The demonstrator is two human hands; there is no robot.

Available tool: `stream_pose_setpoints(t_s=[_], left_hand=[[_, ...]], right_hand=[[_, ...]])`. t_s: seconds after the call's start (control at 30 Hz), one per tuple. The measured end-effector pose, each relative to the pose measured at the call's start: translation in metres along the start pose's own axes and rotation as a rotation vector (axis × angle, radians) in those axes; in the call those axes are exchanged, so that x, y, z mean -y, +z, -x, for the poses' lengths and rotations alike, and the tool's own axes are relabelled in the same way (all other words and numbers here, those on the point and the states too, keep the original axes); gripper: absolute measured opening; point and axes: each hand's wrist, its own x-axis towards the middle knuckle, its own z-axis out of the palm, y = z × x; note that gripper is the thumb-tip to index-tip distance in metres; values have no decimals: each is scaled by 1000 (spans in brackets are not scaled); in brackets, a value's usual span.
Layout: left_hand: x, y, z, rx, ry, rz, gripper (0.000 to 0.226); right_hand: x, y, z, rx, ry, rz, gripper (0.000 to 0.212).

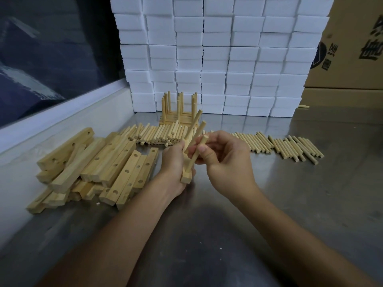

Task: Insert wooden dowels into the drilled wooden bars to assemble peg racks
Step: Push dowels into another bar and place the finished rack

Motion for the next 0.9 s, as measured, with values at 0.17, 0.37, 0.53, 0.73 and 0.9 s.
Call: stream_pose_setpoints(t_s=[0.17,0.37,0.53,0.73,0.9], left_hand=[[1,0,-2,-51,16,7,40],[0,1,-1,-51,-7,14,41],[2,1,1,-79,21,-18,40],[1,1,-1,-98,14,-25,40],[2,2,-2,-101,16,-19,42]], right_hand=[[-3,3,-4,-42,56,62,16],[1,-1,-2,41,51,14,16],[-2,5,1,-39,37,158,17],[-5,7,1,-49,48,135,18],[-4,2,1,24,19,68,21]])
